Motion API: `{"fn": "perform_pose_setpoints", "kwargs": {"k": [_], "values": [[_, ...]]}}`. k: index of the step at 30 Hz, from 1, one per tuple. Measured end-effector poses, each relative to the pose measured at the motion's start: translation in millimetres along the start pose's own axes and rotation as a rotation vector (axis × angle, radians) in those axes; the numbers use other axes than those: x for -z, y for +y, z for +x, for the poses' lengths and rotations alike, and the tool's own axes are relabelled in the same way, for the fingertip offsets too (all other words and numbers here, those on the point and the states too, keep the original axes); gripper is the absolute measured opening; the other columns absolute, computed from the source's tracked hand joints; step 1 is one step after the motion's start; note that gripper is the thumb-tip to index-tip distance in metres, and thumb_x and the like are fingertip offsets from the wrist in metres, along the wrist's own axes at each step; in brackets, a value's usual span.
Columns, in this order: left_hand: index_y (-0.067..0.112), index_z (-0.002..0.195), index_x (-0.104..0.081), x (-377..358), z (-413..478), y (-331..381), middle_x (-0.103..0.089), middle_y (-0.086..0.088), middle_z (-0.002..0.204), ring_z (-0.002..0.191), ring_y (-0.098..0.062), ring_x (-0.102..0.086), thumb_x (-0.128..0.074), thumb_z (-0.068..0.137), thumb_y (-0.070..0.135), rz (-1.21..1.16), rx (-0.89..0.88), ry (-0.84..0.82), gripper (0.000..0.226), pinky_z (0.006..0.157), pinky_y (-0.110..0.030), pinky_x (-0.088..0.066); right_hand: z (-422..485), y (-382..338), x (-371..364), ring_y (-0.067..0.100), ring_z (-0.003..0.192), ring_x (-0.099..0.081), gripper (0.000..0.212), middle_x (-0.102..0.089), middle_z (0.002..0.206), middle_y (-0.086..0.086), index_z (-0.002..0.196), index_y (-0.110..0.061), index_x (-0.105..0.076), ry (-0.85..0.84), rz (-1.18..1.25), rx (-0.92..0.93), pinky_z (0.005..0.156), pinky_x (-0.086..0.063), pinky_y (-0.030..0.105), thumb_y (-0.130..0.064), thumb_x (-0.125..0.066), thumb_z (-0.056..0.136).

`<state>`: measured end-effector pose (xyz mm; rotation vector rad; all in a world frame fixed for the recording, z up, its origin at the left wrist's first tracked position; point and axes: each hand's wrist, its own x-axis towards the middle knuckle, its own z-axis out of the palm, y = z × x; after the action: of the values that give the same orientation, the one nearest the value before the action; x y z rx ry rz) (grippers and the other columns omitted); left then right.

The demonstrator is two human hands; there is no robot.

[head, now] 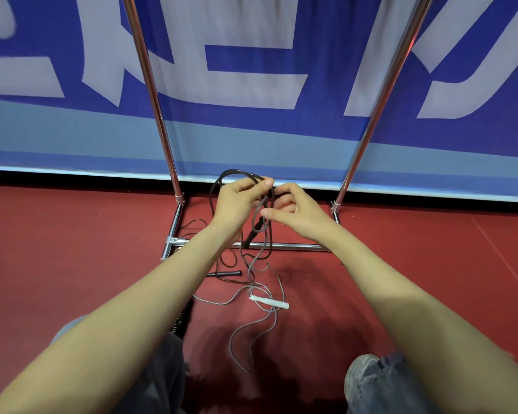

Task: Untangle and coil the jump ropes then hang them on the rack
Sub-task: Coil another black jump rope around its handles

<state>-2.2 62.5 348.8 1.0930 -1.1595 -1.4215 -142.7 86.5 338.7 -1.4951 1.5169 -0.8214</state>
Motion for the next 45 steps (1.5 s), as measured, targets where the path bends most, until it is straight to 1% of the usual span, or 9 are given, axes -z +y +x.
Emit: {"fn": "perform_pose_setpoints", "kwargs": {"k": [7, 11, 19, 27, 31, 34, 38, 43, 45], "values": [[0.005, 0.085, -0.071, 1, 2, 3, -0.047, 0.010, 0.054, 0.050, -0.005, -0.040, -0.069, 0.088, 0.024, 0.142, -0.007, 0.003, 0.019, 0.060, -0.022, -0.038, 3, 5, -4, 0.018, 0.061, -0.063, 0.004, -0.050, 0.059, -0.005, 0.096, -0.014, -0.049, 0.172, -0.231, 0.030, 0.057, -0.042, 0.024, -0.016, -0.046, 0.095], [0.003, 0.070, -0.065, 21, 10, 0, -0.062, -0.005, 0.061, 0.050, -0.014, -0.057, -0.068, 0.089, 0.026, 0.751, 0.122, -0.155, 0.030, 0.056, -0.025, -0.052, 11, 9, 23, 0.016, 0.049, -0.050, 0.014, -0.048, 0.062, 0.001, 0.091, -0.013, -0.055, 0.257, -0.149, -0.122, 0.048, -0.045, 0.023, -0.022, -0.047, 0.099], [0.002, 0.080, -0.063, 8, 5, 1, -0.062, -0.011, 0.072, 0.049, -0.009, -0.063, -0.064, 0.091, 0.012, 0.029, 0.163, 0.037, 0.014, 0.055, -0.019, -0.056, -1, -2, 10, 0.005, 0.053, -0.040, 0.005, -0.053, 0.066, -0.005, 0.092, -0.015, -0.067, -0.237, 0.104, -0.144, 0.049, -0.027, 0.020, -0.017, -0.068, 0.087], [0.004, 0.085, -0.059, 21, 15, 9, -0.040, -0.002, 0.067, 0.055, -0.010, -0.043, -0.049, 0.101, 0.019, -0.096, 0.211, 0.174, 0.024, 0.053, -0.023, -0.057, 8, 15, 33, 0.007, 0.052, -0.045, 0.020, -0.063, 0.076, 0.003, 0.108, -0.012, -0.066, 0.030, -0.040, -0.225, 0.045, -0.030, 0.016, -0.011, -0.050, 0.096], [0.002, 0.085, -0.058, 15, 10, 9, -0.044, -0.005, 0.070, 0.057, -0.013, -0.050, -0.047, 0.101, 0.019, -0.180, 0.316, 0.062, 0.027, 0.058, -0.029, -0.060, 6, 19, 27, 0.022, 0.098, -0.056, 0.034, -0.046, 0.128, 0.011, 0.130, -0.022, -0.056, 0.003, -0.473, -0.211, 0.090, -0.041, 0.024, -0.031, -0.052, 0.097], [-0.003, 0.084, -0.055, 6, 6, 11, -0.047, -0.009, 0.074, 0.066, -0.017, -0.054, -0.044, 0.102, 0.015, -0.341, 0.369, 0.074, 0.028, 0.060, -0.032, -0.059, 6, 5, 17, 0.014, 0.075, -0.055, 0.023, -0.057, 0.101, 0.002, 0.115, -0.013, -0.066, 0.053, -0.226, -0.139, 0.073, -0.040, 0.020, -0.019, -0.057, 0.094], [-0.003, 0.085, -0.051, 6, 11, 19, -0.048, -0.013, 0.078, 0.071, -0.020, -0.056, -0.040, 0.100, -0.003, -0.567, 0.386, 0.120, 0.019, 0.091, -0.044, -0.051, -2, -10, 8, 0.005, 0.052, -0.032, 0.010, -0.047, 0.066, -0.008, 0.097, -0.008, -0.069, -0.201, 0.206, -0.143, 0.052, -0.027, 0.019, -0.012, -0.064, 0.089], [-0.002, 0.083, -0.052, 7, 9, 19, -0.050, -0.011, 0.082, 0.074, -0.019, -0.058, -0.049, 0.096, -0.005, -0.502, 0.294, 0.119, 0.013, 0.073, -0.032, -0.059, -2, -8, -2, 0.004, 0.050, -0.036, 0.014, -0.048, 0.059, -0.008, 0.073, -0.017, -0.063, -0.094, 0.226, -0.121, 0.047, -0.030, 0.015, -0.013, -0.073, 0.083], [0.002, 0.083, -0.051, 8, 10, 14, -0.049, -0.007, 0.076, 0.068, -0.017, -0.056, -0.047, 0.101, 0.009, -0.252, 0.268, 0.157, 0.019, 0.067, -0.028, -0.059, 0, -9, 1, 0.006, 0.050, -0.031, 0.007, -0.050, 0.067, -0.001, 0.078, -0.014, -0.067, -0.012, 0.283, -0.117, 0.044, -0.026, 0.015, -0.013, -0.072, 0.084]]}}
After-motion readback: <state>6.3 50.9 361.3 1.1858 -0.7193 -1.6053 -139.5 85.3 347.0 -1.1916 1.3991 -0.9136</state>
